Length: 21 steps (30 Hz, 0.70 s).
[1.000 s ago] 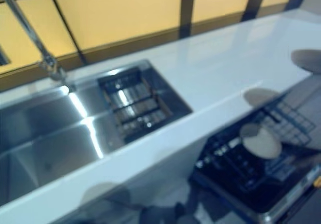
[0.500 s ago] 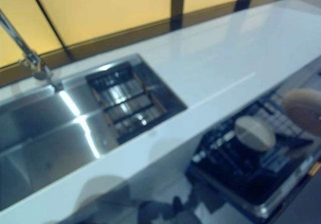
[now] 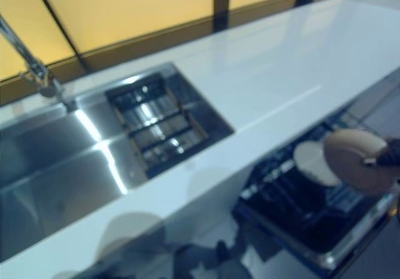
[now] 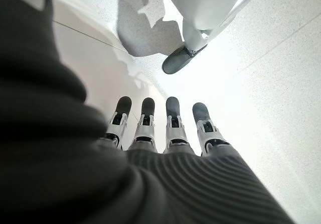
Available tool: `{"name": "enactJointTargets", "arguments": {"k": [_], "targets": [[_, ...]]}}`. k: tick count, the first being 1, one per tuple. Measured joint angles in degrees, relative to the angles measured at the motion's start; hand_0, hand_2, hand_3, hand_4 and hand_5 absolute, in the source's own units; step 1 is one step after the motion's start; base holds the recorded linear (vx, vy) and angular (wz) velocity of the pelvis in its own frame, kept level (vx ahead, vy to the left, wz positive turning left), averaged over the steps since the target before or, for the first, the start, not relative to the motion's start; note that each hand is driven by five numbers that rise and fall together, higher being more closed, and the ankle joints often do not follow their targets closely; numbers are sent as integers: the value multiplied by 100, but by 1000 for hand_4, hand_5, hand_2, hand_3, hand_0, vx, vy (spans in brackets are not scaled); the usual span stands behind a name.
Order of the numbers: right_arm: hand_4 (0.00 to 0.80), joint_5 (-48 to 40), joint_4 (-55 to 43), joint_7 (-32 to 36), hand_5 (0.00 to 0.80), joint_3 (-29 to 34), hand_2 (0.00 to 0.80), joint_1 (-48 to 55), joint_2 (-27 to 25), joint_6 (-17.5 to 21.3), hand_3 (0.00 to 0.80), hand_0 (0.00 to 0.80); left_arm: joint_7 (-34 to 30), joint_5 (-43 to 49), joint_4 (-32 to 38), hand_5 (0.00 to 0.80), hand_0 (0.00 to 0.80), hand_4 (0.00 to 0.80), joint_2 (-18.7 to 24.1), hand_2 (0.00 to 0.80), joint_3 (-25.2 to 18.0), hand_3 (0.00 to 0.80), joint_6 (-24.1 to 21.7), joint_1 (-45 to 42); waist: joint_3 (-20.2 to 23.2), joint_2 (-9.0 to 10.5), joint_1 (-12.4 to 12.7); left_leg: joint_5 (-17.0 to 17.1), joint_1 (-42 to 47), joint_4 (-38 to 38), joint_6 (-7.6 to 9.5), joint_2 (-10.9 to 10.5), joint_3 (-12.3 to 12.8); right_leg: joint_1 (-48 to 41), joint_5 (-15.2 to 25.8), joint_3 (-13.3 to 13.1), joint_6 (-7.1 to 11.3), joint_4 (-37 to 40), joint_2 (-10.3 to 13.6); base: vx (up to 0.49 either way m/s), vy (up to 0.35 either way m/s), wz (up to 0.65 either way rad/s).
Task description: Take plates into dishwasher
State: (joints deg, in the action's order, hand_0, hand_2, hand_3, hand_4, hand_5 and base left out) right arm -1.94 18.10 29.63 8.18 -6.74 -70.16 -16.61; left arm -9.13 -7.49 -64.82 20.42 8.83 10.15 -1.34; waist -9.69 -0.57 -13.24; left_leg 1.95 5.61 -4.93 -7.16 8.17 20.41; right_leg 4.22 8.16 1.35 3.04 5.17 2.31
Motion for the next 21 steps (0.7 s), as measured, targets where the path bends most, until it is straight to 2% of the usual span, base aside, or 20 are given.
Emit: {"name": "enactJointTargets", "arguments": {"k": [9, 15, 21], "targets": [[800, 12, -3, 66, 800, -299, 800, -396, 360, -390, 800, 800, 5, -1, 10, 0, 0, 0, -83, 0, 0, 0, 141, 106, -87, -90, 12, 1, 21, 0, 0, 2, -12, -22, 2, 23, 0, 0, -1, 0, 0, 0], [800, 25, 13, 64, 800, -834, 800, -669, 488, -537, 800, 800, 7, -1, 34, 0, 0, 0, -149, 0, 0, 0, 206, 174, -132, -144, 23, 0, 67, -20, 1, 33, -17, -67, 1, 34, -1, 2, 11, 0, 0, 0], [800, 29, 109, 39, 800, -990, 800, -806, 756, -630, 800, 800, 7, -2, 82, 0, 0, 0, -165, 0, 2, 0, 315, 210, -163, -194, 83, 2, 65, -14, 0, 51, -27, -70, 1, 51, -2, 1, 6, 0, 0, 0]]}}
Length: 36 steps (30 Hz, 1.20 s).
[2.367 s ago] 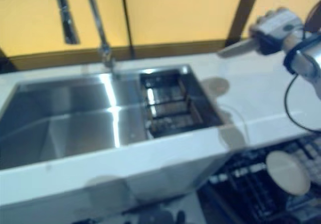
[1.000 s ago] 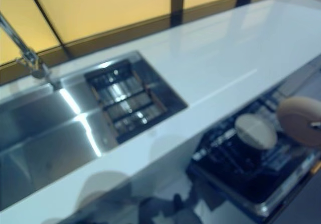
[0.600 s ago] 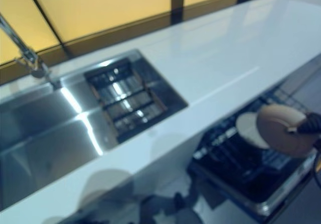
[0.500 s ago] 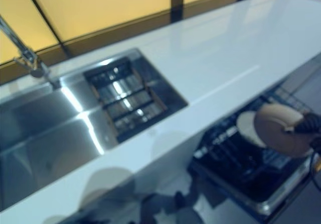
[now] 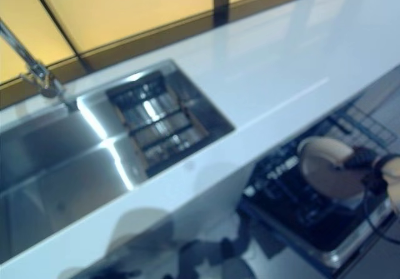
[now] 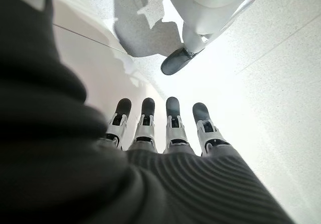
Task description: Take plates into dishwasher
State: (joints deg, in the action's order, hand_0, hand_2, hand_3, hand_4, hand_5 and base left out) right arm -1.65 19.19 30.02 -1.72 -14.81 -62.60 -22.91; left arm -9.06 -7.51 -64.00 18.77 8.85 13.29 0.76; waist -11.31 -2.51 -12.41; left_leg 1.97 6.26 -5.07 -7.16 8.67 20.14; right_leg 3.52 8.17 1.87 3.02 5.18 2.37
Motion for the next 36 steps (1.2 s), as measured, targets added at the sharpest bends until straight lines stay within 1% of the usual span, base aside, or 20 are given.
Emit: {"name": "enactJointTargets", "arguments": {"k": [2, 5, 8, 10, 13, 16, 19, 23, 26, 29, 36], "targets": [[800, 5, 89, -44, 800, -128, 800, -27, 12, 0, 800, 800, 0, 0, 18, 0, 0, 0, -14, 0, 0, 0, 2, 38, -21, -26, 76, 1, 2, 13, 0, 2, -8, -7, 0, 8, 0, 0, 0, 2, -2, 2], [800, 104, 264, -73, 800, -172, 800, -194, 188, -10, 800, 800, 0, 0, 69, 0, 0, 0, -14, 0, 0, 0, 8, 47, -36, -48, 94, 3, 3, 14, 2, 2, -46, -29, -6, 45, -8, 1, 7, 5, -3, 6], [800, 107, 405, -104, 800, -356, 800, -360, 294, -11, 800, 800, 1, 0, 105, 0, 0, 0, -11, 0, 0, 0, 41, 59, -40, -58, 130, 7, 3, 14, 6, 0, -74, -46, -8, 73, -12, 1, 16, 7, 1, 5], [800, 159, 525, -132, 800, -364, 800, -365, 356, -19, 800, 800, 0, 0, 133, 0, 0, 0, -11, 0, 3, 0, 64, 91, -43, -65, 231, 9, 3, 15, 9, -4, -82, -48, -9, 79, -13, 1, 19, 6, 6, 3], [800, 218, 824, -230, 800, -442, 800, -424, 406, -80, 800, 800, -1, -1, 186, 0, 0, 0, -8, 0, 6, 0, 93, 116, -57, -93, 256, 17, 2, 16, 18, -14, -158, -98, -21, 163, -26, 2, 48, 5, 3, 13], [800, 220, 1022, -325, 800, -489, 800, -552, 569, -116, 800, 800, -2, -1, 193, 0, 0, 0, 1, 0, 9, 0, 102, 129, -71, -121, 286, 17, 0, 15, 19, -28, -171, -107, -22, 178, -27, 2, 66, 6, 2, 4], [800, 220, 1227, -362, 800, -598, 800, -597, 659, -119, 800, 800, -4, -1, 197, 0, 0, 0, -2, 0, 20, 0, 106, 173, -86, -150, 386, 19, 0, 15, 22, -31, -191, -115, -22, 189, -27, 2, 71, 0, 0, 0], [800, 225, 1385, -445, 800, -624, 800, -647, 849, -122, 800, 800, -3, -1, 208, 0, 0, 0, -1, 0, 20, 0, 106, 192, -105, -193, 414, 25, -2, 16, 28, -34, -222, -130, -23, 213, -28, 2, 79, -1, -1, 3], [800, 292, 1560, -509, 800, -760, 800, -665, 980, -121, 800, 800, -3, 0, 213, 0, 0, 0, 3, 0, 20, 0, 106, 205, -103, -203, 433, 30, -6, 16, 35, -36, -275, -150, -30, 251, -38, 2, 84, 9, 3, 7], [800, 433, 1912, -562, 800, -807, 800, -667, 1086, -119, 800, 800, -6, 1, 216, 0, 0, 0, 2, 0, 20, 0, 105, 247, -101, -211, 541, 32, -4, 16, 38, -34, -292, -158, -32, 264, -41, 2, 83, 5, 1, 2], [800, 659, 2268, -642, 800, -819, 800, -668, 1379, -104, 800, 800, -12, 1, 221, 0, 0, 0, 8, 0, 27, 0, 103, 275, -99, -217, 568, 34, -2, 16, 40, -29, -330, -186, -33, 315, -42, 2, 89, 1, -1, 2]]}}
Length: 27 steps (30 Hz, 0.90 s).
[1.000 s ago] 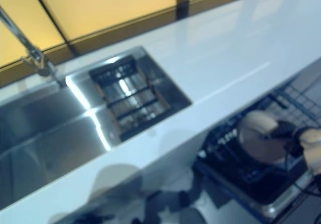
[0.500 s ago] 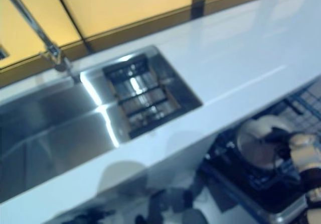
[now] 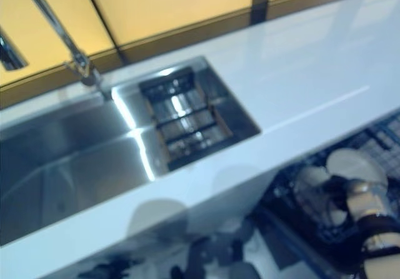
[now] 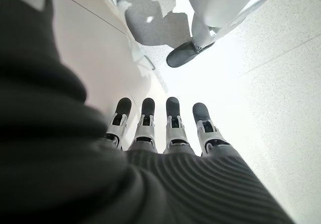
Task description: Take plates into dishwasher
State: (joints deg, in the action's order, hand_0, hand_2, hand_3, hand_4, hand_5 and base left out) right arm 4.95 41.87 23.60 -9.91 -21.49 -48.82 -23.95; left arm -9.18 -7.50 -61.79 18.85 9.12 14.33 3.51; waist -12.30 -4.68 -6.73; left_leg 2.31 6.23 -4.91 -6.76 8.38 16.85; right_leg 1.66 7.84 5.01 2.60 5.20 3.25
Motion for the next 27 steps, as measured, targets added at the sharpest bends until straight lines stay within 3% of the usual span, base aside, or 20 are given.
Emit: {"name": "enactJointTargets", "arguments": {"k": [13, 14, 15, 24, 27], "targets": [[800, 67, 204, -88, 800, -2, 800, -29, 126, 158, 800, 800, 4, 1, 31, 0, 0, 0, 10, 0, 93, 0, 2, 36, 19, -2, 113, 10, 17, 3, 6, 2, -62, -49, -1, 28, -3, -1, 4, 0, 0, 0], [166, 65, 207, -107, 166, -4, 166, -29, 131, 160, 166, 166, 4, 1, 32, 0, 0, 0, 11, 0, 92, 0, 2, 39, 20, -1, 124, 12, 16, 3, 6, 1, -67, -50, -1, 29, -4, -1, 4, 0, 0, 0], [0, 65, 206, -148, 0, -4, 0, -28, 138, 158, 0, 0, 4, 1, 33, 0, 0, 0, 10, 0, 92, 0, 3, 39, 21, 0, 123, 13, 15, 3, 6, 0, -71, -51, -1, 30, -4, -2, 5, 0, 0, 0], [0, 72, -141, -67, 0, -3, 0, -16, 111, -108, 0, 0, 8, 1, 109, 0, 0, 0, 12, 0, 91, 0, 45, 37, 29, 17, 97, 15, 12, 2, 5, -3, -77, -51, 0, 29, -3, -5, 5, 0, 0, 0], [0, 253, -444, 236, 0, -1, 0, -5, -86, -233, 0, 0, 16, 1, 117, 0, 0, 0, 14, 0, 84, 0, 98, 37, 41, 58, 36, 15, 12, 2, 4, -4, -75, -51, 0, 27, -3, -5, 1, 0, 0, 0]]}}
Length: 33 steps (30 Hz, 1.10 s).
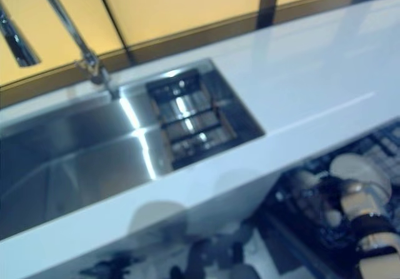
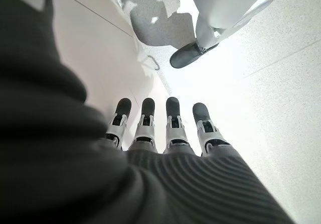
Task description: Take plates into dishwasher
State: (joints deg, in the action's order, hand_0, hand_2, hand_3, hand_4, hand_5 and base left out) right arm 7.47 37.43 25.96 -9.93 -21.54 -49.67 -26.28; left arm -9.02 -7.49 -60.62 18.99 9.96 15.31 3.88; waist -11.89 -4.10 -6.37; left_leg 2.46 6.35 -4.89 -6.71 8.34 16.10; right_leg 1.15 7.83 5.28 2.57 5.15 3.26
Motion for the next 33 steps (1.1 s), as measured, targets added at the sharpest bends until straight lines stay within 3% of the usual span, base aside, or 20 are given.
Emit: {"name": "enactJointTargets", "arguments": {"k": [9, 11, 18, 25, 30, 33], "targets": [[0, 152, -789, 1015, 0, 210, 0, 37, -1290, -143, 0, 0, -2, 0, 26, 0, 0, 0, 41, 0, -51, 0, 126, -30, 21, 205, -152, -4, 8, 0, -2, -1, 42, 13, 1, -40, 3, 0, -18, 0, 2, -1], [0, 157, -859, 1273, 0, 545, 0, 33, -1782, -126, 0, 0, -7, 0, 14, 0, 0, 0, 83, 0, -51, 0, 134, -84, 30, 315, -251, -7, 19, 0, -4, -4, 97, 29, 4, -91, 5, -1, -19, 17, 16, -10], [0, -24, -828, 1717, 0, 977, 0, 71, -2586, -108, 0, 0, -14, 0, -242, 0, 0, 0, 109, 0, -171, 0, 109, -150, 90, 503, -410, -33, 109, -1, -33, -4, 265, 37, 14, -253, 18, -2, -68, 26, 1, -13], [0, -848, -781, 1023, 0, 1929, 0, 558, -2766, -174, 0, 0, -9, 3, -525, 0, 0, 0, 148, 0, -222, 0, -137, -208, 185, 607, -540, -51, 116, 0, -57, 21, 318, 67, 11, -310, 14, -2, -121, 63, -111, -6], [0, -1125, -1051, 432, 0, 2067, 0, 762, -2745, -279, 0, 0, 95, 2, -644, 0, 0, 0, 158, 0, -259, 0, -179, -277, 183, 633, -537, -75, 176, 41, -74, 74, 415, 95, 28, -406, -7, -58, -185, -36, -231, -16], [0, -1175, -1396, 323, 0, 2076, 0, 910, -2567, -275, 0, 0, 293, -7, -736, 0, 0, 0, 211, 0, -473, 0, -99, -298, 154, 671, -526, -75, 198, 50, -76, 164, 369, 52, 16, -313, -26, -61, -216, -2, -145, 5]]}}
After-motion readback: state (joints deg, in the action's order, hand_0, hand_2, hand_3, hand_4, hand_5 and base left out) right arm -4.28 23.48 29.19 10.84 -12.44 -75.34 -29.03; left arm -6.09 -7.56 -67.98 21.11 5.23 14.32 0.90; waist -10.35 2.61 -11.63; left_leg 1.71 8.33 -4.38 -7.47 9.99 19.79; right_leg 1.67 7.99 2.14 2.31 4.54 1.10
